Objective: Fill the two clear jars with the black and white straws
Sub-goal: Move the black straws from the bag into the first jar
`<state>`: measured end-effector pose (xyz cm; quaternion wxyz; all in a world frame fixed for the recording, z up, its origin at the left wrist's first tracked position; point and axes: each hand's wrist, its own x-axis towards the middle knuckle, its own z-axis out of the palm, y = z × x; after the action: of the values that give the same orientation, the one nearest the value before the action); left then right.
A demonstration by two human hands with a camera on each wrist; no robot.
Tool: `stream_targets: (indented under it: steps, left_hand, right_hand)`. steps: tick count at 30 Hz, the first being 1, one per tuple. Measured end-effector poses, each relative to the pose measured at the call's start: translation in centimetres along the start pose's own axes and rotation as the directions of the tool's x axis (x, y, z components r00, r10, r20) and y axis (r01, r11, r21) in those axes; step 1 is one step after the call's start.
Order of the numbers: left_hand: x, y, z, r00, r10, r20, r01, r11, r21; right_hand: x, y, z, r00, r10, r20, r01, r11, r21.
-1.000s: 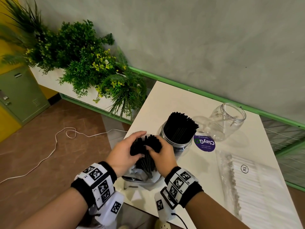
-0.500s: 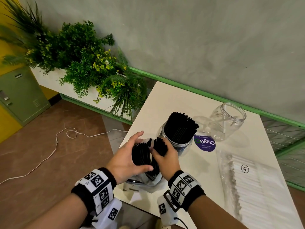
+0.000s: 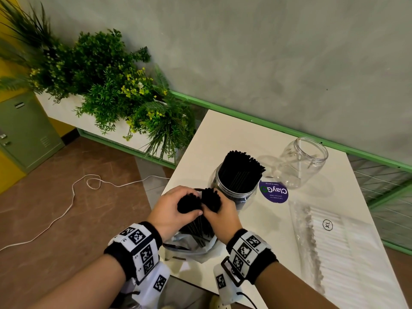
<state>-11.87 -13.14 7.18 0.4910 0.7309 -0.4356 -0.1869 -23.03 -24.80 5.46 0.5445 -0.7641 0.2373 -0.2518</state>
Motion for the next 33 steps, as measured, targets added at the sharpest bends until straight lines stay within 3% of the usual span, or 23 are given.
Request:
stream_targets:
  steps: [5, 12, 20, 26, 33]
  left_hand:
    - [0.2, 0.3, 0.5, 0.997, 0.027, -0.077, -0.029, 0.999, -0.029]
    - [0.6, 0.2, 0.0, 0.991, -0.059, -0.123, 0.049, 0.996, -0.077]
    - [1.4, 0.0, -0.5, 0.992, -0.090, -0.090, 0.089, 0.996, -0.015]
    - [1.7, -0.1, -0.7, 0.991, -0.099, -0.089, 0.102, 0.994, 0.033]
    - [2.4, 0.4, -0.9, 0.992, -0.105, -0.069, 0.109, 0.993, 0.055]
  right_hand:
    - [0.3, -0.9, -0.5, 0.998, -0.064, -0.022, 0.061, 0.993, -0.098]
    - [0.8, -4.2, -2.1, 0.966, -0.204, -0.156, 0.205, 0.979, -0.007]
    - [2.9, -6.9, -4.1, 0.949, -0.104, -0.297, 0.184, 0.949, 0.256]
    - [4.3, -9.6, -7.0, 0.873, -0.096, -0.477, 0.293, 0.887, 0.357]
    - [6.5, -11.3, -9.9, 0.749, -0.172, -0.640, 0.427, 0.864, 0.268]
